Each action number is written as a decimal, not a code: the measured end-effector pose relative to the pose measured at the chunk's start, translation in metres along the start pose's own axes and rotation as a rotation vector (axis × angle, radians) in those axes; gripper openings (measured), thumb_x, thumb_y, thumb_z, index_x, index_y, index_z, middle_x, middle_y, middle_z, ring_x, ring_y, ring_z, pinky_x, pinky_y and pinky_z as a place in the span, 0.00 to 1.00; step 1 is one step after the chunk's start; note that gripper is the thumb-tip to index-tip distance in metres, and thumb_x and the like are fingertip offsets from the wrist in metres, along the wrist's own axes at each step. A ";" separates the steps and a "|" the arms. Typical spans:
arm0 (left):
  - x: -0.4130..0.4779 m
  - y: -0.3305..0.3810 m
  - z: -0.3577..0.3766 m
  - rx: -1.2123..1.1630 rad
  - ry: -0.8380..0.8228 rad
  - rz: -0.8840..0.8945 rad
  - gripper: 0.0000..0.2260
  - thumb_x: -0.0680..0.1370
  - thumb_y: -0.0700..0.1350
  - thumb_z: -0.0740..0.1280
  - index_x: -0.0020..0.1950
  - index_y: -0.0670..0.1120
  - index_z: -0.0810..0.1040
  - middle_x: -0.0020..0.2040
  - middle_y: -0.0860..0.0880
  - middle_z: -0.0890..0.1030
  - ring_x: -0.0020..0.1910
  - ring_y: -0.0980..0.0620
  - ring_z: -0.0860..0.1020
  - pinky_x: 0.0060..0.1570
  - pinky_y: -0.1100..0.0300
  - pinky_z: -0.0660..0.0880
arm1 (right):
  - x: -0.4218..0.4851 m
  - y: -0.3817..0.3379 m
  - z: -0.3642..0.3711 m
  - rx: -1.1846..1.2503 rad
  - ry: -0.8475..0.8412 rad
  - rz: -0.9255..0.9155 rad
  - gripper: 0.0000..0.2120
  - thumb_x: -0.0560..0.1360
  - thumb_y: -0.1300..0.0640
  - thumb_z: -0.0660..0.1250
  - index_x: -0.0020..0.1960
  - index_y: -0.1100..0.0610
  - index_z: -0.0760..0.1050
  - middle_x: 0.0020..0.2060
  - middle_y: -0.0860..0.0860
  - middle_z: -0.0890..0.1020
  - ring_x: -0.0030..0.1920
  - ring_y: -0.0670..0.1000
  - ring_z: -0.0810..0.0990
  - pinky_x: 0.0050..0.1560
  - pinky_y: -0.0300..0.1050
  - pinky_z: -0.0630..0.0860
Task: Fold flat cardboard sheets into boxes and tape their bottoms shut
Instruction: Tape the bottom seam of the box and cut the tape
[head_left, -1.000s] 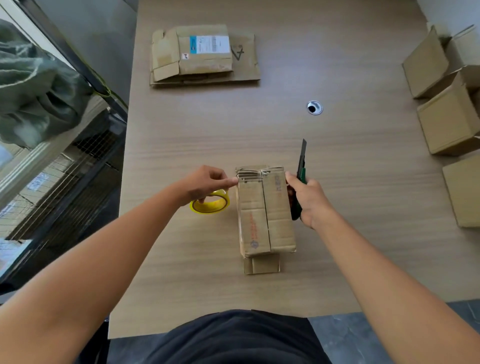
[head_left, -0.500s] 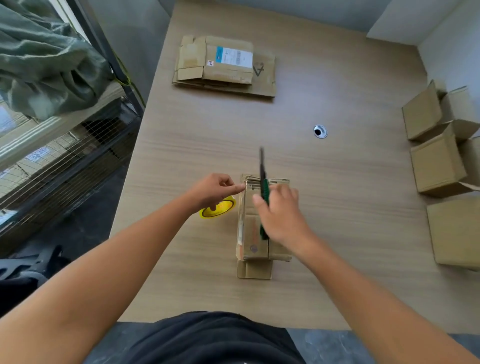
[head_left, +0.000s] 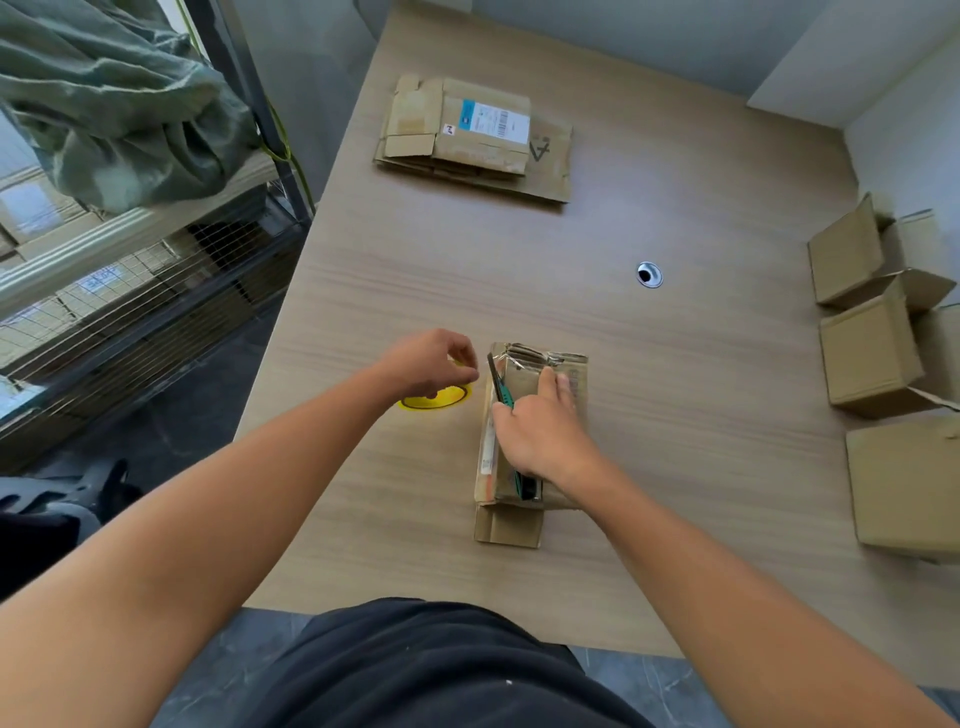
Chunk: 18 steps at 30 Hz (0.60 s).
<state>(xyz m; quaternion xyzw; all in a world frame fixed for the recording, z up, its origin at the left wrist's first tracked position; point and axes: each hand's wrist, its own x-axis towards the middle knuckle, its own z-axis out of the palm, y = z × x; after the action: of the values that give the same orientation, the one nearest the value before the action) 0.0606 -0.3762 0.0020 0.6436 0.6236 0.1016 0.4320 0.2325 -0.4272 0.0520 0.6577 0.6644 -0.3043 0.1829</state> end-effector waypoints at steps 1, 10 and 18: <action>0.001 0.002 -0.002 0.068 0.021 0.014 0.02 0.76 0.50 0.71 0.47 0.54 0.81 0.51 0.57 0.83 0.34 0.50 0.81 0.38 0.61 0.74 | 0.000 -0.002 -0.003 -0.002 -0.018 0.011 0.30 0.83 0.45 0.47 0.74 0.65 0.68 0.81 0.62 0.42 0.80 0.61 0.39 0.80 0.58 0.43; -0.039 0.016 -0.018 0.103 0.248 0.239 0.02 0.78 0.51 0.69 0.48 0.55 0.80 0.53 0.55 0.76 0.46 0.51 0.77 0.48 0.53 0.75 | -0.003 -0.006 -0.020 0.170 0.067 -0.026 0.27 0.83 0.44 0.52 0.67 0.62 0.76 0.76 0.65 0.62 0.77 0.62 0.58 0.77 0.57 0.57; -0.089 0.041 -0.017 -0.323 0.120 0.187 0.08 0.79 0.43 0.66 0.46 0.55 0.81 0.54 0.53 0.76 0.44 0.50 0.78 0.31 0.58 0.76 | -0.048 0.030 -0.014 1.046 0.240 -0.192 0.10 0.82 0.47 0.63 0.48 0.53 0.74 0.35 0.49 0.78 0.36 0.51 0.79 0.47 0.52 0.78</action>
<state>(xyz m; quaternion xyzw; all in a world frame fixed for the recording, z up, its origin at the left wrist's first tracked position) 0.0607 -0.4417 0.0772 0.6136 0.5614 0.2784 0.4804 0.2679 -0.4565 0.0879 0.6274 0.4976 -0.5324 -0.2743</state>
